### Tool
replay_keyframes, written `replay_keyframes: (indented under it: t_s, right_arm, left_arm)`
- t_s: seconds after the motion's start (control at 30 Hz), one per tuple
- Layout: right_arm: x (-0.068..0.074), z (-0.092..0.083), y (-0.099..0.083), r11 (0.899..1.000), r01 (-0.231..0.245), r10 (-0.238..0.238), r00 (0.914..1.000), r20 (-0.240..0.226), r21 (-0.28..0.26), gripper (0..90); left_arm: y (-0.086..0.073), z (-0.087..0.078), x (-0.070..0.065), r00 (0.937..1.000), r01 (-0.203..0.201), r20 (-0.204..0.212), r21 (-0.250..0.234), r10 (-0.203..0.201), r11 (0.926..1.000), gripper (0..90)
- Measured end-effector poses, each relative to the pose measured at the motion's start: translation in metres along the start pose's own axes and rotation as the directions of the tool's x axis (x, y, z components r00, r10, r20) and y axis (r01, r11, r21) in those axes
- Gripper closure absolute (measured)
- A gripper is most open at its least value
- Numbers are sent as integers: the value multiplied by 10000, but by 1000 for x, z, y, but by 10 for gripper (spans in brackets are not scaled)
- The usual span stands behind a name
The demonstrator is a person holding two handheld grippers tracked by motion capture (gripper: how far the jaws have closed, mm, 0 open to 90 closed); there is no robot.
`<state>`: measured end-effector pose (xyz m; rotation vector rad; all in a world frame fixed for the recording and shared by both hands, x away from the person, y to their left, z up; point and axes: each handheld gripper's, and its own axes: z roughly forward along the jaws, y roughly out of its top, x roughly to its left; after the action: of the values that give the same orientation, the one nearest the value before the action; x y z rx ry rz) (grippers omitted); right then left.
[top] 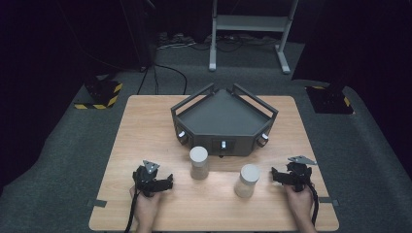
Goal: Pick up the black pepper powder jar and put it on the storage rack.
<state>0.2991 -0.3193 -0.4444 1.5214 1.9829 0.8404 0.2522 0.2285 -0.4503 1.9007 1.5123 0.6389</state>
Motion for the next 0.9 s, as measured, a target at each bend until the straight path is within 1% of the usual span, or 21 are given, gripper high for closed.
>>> replay_keyframes:
  t_s: [0.13,0.17,0.37,0.57,0.6,0.63,0.7,0.77,0.8,0.83,0.87,0.9]
  right_arm:
    - [0,0,0,10000,10,-10,10000,-1,-3,60]
    - [0,0,0,10000,11,-11,10000,0,-4,60]
    - [0,0,0,10000,20,-20,10000,-6,-6,60]
    - [0,0,0,10000,7,-7,10000,-4,-2,60]
    - [0,0,0,10000,23,-23,10000,-4,-10,60]
    - [0,0,0,10000,23,-23,10000,-4,-10,60]
    - [0,0,0,10000,14,-14,10000,-4,-12,59]
    - [0,0,0,10000,-1,1,10000,0,-6,59]
    - [0,0,0,10000,-22,22,10000,8,2,59]
    - [0,0,0,10000,-20,20,10000,11,-6,59]
    - [0,0,0,10000,-20,20,10000,11,-6,59]
    - [0,0,0,10000,-17,17,10000,15,-8,59]
  left_arm:
    - [0,0,0,10000,-12,25,6,12,10000,46]
    - [0,-1,1,9999,-92,83,23,92,10000,46]
    - [1,0,2,9996,-177,200,70,176,9998,27]
    - [2,0,5,9986,-377,367,162,371,9992,3]
    - [6,-2,6,9974,-536,506,360,518,9979,3]
    - [6,-2,6,9974,-536,506,360,518,9979,3]
    - [6,-3,7,9961,-610,655,389,584,9974,3]
    - [5,-5,9,9919,-770,1039,374,727,9963,3]
    - [4,-6,10,9904,-786,1169,369,738,9962,2]
    - [4,-7,12,9855,-924,1463,385,858,9950,2]
    - [4,-7,12,9855,-924,1463,385,858,9950,2]
    - [4,-8,12,9824,-972,1635,342,904,9947,2]
